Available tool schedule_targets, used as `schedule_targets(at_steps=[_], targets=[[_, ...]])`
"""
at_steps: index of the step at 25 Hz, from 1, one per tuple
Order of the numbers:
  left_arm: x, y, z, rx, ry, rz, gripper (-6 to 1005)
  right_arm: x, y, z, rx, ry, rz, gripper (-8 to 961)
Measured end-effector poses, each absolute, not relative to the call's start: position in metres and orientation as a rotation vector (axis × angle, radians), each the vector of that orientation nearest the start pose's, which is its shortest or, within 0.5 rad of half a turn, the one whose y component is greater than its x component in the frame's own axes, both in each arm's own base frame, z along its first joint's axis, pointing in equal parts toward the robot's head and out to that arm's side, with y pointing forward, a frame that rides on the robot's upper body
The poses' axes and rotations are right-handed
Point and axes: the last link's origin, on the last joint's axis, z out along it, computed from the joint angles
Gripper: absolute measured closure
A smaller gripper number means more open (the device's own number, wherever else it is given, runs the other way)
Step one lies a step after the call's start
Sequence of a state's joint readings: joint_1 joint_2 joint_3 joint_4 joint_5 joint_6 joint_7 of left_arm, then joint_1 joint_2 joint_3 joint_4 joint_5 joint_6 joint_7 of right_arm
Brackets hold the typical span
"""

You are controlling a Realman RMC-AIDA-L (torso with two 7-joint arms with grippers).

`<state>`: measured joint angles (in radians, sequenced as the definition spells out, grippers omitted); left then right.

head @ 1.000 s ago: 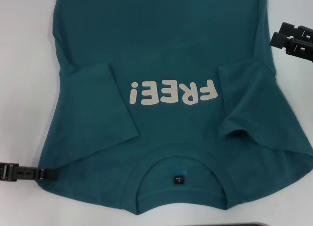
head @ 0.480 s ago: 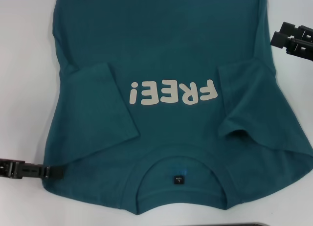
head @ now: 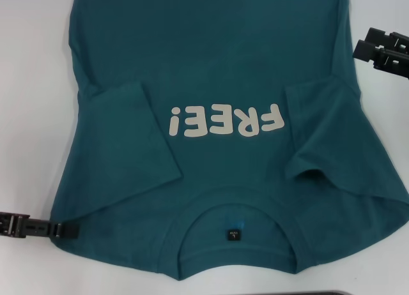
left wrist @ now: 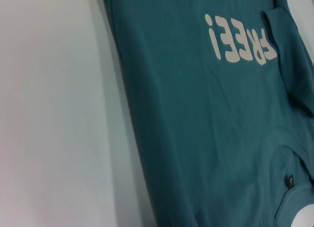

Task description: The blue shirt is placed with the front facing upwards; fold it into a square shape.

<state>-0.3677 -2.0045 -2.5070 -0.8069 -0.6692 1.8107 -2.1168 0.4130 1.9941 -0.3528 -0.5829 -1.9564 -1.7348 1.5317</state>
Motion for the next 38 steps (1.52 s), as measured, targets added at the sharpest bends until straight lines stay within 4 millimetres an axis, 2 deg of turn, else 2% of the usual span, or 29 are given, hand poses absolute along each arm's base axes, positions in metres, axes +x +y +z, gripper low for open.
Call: schedule_targets(at_steps=[21, 27, 33, 38], targets=[[-0.340, 0.248, 0.037, -2.539, -1.853, -0.125, 176, 0.314, 0.295, 0.067, -2.367, 0.990, 1.042, 60], [-0.344, 0.250, 0.037, -2.491, -1.870, -0.092, 266, 0.314, 0.295, 0.068, -2.364, 0.988, 1.047, 60], [-0.345, 0.253, 0.036, -2.485, -1.868, -0.062, 484, 0.314, 0.295, 0.068, -2.362, 0.988, 1.049, 60], [-0.344, 0.254, 0.037, -2.484, -1.871, -0.062, 712, 0.313, 0.296, 0.068, -2.362, 0.990, 1.050, 62]])
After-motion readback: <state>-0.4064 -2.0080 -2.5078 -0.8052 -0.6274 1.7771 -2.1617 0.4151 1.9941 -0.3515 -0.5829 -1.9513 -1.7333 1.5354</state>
